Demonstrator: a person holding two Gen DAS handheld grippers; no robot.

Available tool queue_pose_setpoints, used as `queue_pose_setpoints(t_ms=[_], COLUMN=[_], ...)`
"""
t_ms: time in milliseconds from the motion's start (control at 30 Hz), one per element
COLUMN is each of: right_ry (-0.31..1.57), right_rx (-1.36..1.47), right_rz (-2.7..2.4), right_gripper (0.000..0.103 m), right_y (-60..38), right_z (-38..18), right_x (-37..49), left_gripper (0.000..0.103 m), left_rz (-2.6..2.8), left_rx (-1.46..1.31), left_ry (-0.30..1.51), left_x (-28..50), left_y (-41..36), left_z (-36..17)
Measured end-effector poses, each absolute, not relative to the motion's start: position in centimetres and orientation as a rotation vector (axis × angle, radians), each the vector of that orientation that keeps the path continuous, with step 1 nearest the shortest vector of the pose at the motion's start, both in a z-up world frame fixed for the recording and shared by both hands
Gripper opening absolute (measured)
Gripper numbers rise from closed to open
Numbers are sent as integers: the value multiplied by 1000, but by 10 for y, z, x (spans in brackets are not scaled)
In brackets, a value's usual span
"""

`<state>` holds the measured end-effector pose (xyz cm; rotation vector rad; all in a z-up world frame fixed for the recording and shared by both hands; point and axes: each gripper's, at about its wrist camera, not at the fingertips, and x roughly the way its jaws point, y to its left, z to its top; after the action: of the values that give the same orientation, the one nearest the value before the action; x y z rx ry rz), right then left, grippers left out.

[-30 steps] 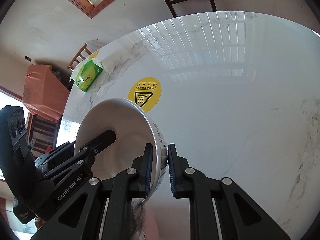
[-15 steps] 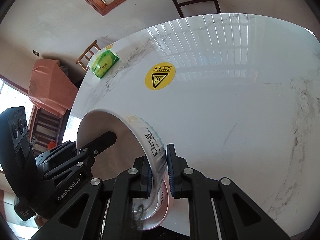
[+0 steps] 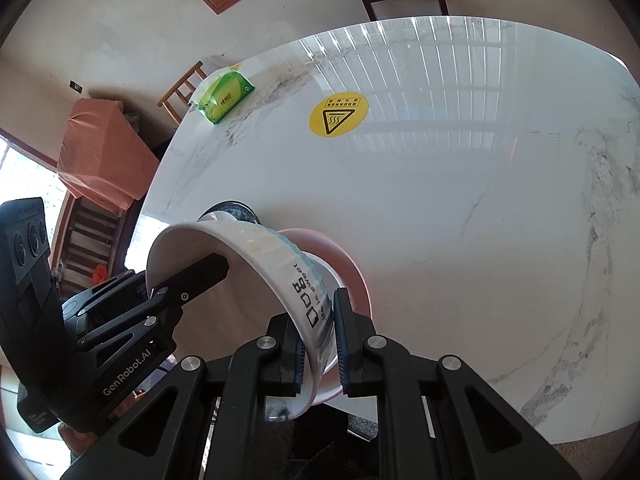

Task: Organize plates and bowls
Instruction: 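Lift the blue-banded bowl with both grippers and carry it over the nested bowls, then lower the blue-banded bowl into the Rabbit bowl and open both grippers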

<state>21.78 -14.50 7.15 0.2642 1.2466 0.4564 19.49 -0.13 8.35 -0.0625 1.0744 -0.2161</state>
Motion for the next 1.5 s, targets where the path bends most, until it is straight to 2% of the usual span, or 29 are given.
queue_pose_setpoints(t_ms=[533,1300,1400,1500], right_ry=[1283,1291,1255,1198], right_rx=[232,192,136,63], right_rz=[450,417,417,415], right_gripper=[13,13,13,17], right_y=[-136,-121,-118,-114], right_z=[60,40,39,43], right_x=[199,209,206,201], left_gripper=[11,12,13,25], left_rz=[-210,-197,-184,-168], left_rx=[-67,-38,-18,-4], left_ry=[1104,1124,1090,1049], left_x=[174,184,185,183], left_y=[4,6,6,10], left_z=[68,36,35,36])
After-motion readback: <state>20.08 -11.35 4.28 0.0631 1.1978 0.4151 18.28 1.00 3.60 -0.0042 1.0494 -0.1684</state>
